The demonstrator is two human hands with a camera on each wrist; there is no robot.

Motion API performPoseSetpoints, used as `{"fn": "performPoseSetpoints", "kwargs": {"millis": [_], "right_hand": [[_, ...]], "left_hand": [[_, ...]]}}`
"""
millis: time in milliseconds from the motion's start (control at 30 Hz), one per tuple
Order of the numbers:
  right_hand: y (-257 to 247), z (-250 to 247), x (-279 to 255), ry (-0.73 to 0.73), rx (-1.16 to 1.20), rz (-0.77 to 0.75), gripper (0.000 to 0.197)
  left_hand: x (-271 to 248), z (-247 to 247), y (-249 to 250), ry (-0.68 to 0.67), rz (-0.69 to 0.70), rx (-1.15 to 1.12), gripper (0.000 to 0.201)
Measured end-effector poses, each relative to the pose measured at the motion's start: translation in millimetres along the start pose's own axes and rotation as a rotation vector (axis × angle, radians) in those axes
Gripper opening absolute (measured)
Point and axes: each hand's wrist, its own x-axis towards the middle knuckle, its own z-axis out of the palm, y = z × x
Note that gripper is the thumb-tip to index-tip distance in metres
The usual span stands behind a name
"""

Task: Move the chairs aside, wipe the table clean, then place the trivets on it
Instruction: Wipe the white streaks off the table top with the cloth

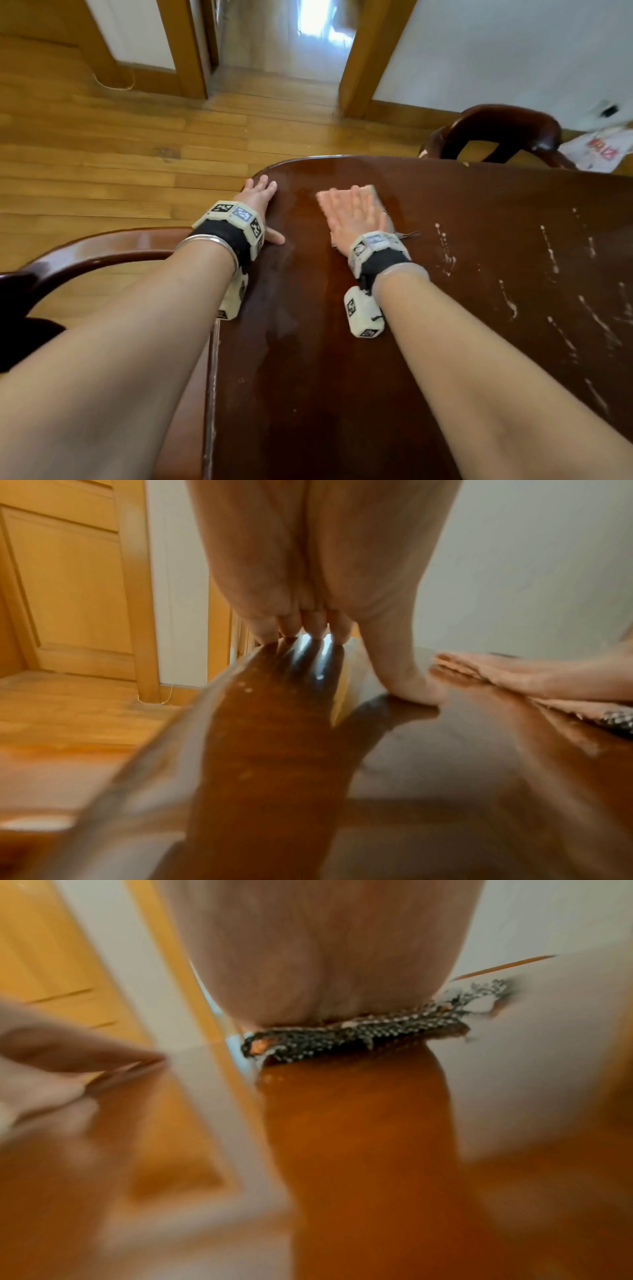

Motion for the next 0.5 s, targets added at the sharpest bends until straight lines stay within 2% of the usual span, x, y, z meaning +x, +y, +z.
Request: {"fn": "performPoseSetpoints", "kwargs": {"millis": [67,133,200,267,333,400,500], "right_hand": [[-20.4,10.1,-26.5,-0.004,-0.023,-0.098,0.061],[-20.5,13.6,-58.9,-0.011,-0.059,-0.16,0.061],[5.8,16.4,-73.9,-0.025,-0.112,-0.185,0.062],[34.9,17.2,-70.0,-0.017,-0.16,-0.113,0.065],[39.1,18.4,-68.0,-0.031,-0.091,0.03,0.077],[8.8,15.7,-71.2,-0.052,-0.007,0.061,0.079],[-42.9,11.6,-88.2,-0.013,0.036,-0.106,0.079]], "left_hand": [[-11.8,7.7,0.6,-0.005,-0.007,0.035,0.124],[-22.6,14.7,4.5,-0.02,-0.019,0.065,0.128],[-34.0,20.8,11.7,-0.054,-0.031,0.065,0.131],[-46.7,29.2,16.9,-0.091,-0.027,0.055,0.133],[-58.7,37.4,18.0,-0.095,-0.02,0.059,0.134],[-70.0,46.1,16.4,-0.096,-0.021,0.057,0.135],[-86.5,56.7,14.7,-0.073,-0.04,0.049,0.132]]}}
